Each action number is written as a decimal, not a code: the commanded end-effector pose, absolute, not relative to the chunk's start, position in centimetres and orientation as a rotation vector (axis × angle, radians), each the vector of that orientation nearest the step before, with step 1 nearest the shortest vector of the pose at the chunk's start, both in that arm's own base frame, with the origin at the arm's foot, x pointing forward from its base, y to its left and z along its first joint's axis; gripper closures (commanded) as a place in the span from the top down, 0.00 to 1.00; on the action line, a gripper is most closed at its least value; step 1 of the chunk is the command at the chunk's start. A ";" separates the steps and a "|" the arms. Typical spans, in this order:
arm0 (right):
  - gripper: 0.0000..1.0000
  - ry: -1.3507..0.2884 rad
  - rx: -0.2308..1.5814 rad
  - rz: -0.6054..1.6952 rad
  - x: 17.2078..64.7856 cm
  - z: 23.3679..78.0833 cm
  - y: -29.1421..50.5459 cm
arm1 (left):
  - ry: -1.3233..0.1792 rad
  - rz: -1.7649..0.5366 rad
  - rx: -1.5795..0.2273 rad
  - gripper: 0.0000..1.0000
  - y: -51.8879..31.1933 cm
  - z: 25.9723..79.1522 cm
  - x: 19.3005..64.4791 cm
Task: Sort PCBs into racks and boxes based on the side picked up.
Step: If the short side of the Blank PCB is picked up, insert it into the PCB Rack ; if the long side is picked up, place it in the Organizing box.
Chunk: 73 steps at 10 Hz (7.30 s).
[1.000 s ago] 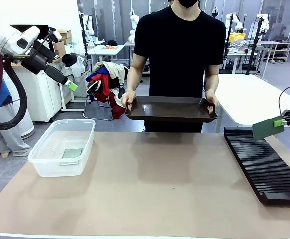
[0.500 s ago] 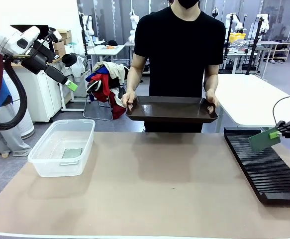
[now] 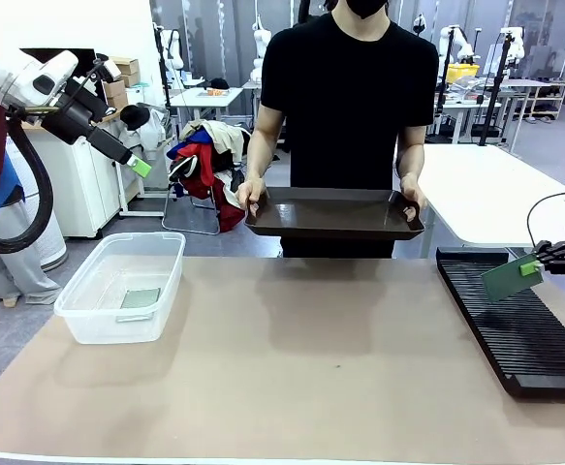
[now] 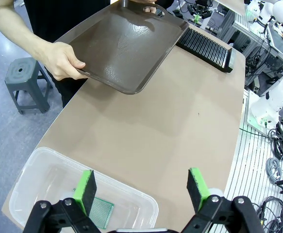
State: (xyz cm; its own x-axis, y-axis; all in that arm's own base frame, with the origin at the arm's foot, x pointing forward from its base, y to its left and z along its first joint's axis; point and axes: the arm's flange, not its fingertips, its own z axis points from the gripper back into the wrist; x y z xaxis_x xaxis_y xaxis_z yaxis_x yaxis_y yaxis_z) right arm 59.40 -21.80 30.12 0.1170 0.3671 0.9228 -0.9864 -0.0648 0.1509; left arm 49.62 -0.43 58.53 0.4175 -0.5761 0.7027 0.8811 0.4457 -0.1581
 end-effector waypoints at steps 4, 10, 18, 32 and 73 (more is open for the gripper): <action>0.02 -0.861 1.092 1.235 61.2 28.9 -21.7 | -0.621 -0.989 -0.568 1.00 -0.4 58.5 49.6; 0.02 -0.861 1.138 1.190 62.1 27.2 -21.4 | -0.621 -0.989 -0.568 1.00 -0.4 58.5 49.6; 0.02 -0.883 1.168 1.176 62.8 25.1 -20.8 | -0.621 -0.989 -0.568 1.00 -0.4 58.5 49.6; 0.02 -0.764 1.176 1.333 61.3 25.2 -21.3 | -0.621 -0.989 -0.568 1.00 -0.4 58.5 49.6; 1.00 -0.666 0.680 1.139 47.0 47.6 -13.4 | -0.621 -0.989 -0.568 1.00 -0.4 58.5 49.6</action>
